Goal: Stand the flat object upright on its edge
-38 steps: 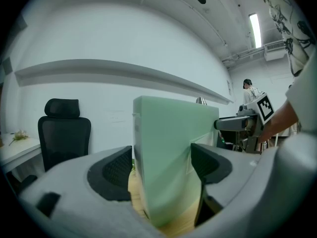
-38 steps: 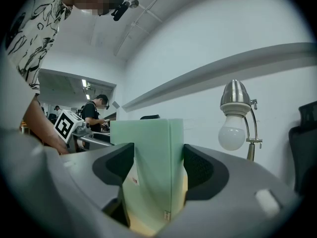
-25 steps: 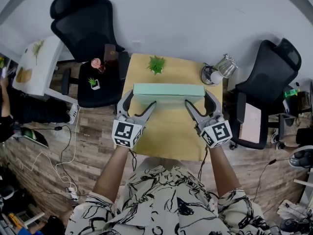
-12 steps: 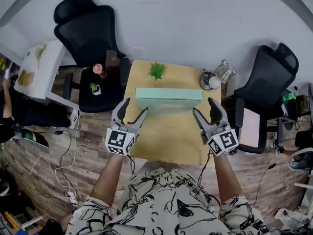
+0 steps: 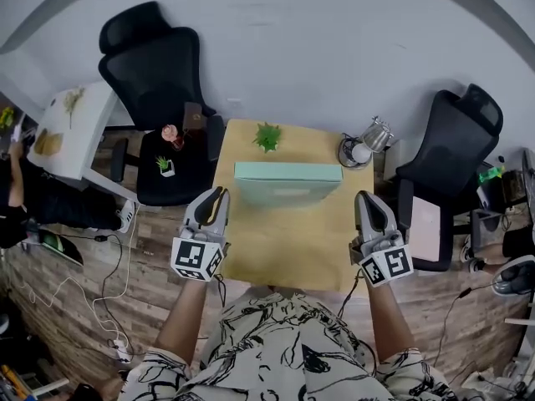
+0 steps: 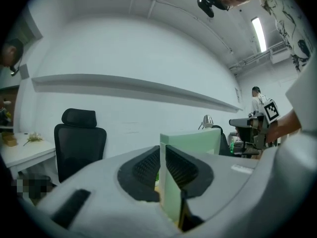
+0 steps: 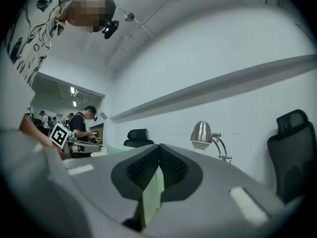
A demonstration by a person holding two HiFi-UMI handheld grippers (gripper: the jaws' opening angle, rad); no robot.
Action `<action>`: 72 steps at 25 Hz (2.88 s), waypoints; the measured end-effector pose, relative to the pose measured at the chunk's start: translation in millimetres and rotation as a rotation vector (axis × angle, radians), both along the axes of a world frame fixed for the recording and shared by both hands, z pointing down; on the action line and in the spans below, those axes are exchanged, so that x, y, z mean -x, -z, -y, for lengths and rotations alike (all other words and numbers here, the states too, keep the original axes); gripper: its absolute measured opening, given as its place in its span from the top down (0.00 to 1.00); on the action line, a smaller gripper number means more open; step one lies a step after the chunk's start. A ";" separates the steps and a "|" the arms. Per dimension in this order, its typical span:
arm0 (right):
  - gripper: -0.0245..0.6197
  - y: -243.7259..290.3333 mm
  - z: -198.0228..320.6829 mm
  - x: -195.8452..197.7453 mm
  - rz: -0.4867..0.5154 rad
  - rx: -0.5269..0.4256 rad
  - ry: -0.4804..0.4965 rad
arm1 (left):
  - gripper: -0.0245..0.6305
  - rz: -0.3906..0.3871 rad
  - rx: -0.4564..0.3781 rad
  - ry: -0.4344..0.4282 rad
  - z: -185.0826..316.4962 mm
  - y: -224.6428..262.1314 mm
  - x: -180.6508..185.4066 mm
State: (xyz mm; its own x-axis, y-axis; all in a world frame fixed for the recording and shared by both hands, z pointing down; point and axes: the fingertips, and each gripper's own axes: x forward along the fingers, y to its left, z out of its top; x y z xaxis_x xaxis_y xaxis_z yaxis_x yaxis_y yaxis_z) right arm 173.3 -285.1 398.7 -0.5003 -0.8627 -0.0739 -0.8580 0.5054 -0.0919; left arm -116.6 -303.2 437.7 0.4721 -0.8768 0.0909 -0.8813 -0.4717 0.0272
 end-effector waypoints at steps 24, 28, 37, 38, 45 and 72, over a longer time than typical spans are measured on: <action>0.98 78.0 -64.0 -62.2 -0.008 -0.066 -0.188 | 0.96 -0.007 -0.105 0.141 -59.5 105.9 53.2; 0.98 84.9 -77.3 -73.7 -0.022 -0.084 -0.226 | 0.96 -0.031 -0.123 0.160 -69.9 115.6 63.9; 0.98 93.0 -97.4 -97.7 -0.032 -0.079 -0.296 | 0.96 -0.012 -0.133 0.230 -86.4 131.4 82.2; 0.98 93.1 -98.8 -98.1 -0.035 -0.078 -0.299 | 0.96 -0.010 -0.132 0.236 -87.5 131.0 82.9; 0.98 93.3 -102.0 -98.3 -0.067 -0.079 -0.313 | 0.96 -0.017 -0.125 0.243 -87.4 127.4 78.6; 0.97 97.1 -97.3 -95.4 -0.027 -0.055 -0.295 | 0.96 -0.025 -0.103 0.212 -85.2 124.1 64.5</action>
State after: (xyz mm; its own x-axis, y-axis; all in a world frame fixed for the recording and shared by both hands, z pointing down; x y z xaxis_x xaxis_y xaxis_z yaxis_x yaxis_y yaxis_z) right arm 268.7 -187.8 301.6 -0.2311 -0.9662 -0.1146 -0.9702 0.2376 -0.0467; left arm -181.1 -218.0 313.6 0.2778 -0.9605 -0.0140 -0.9605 -0.2780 0.0114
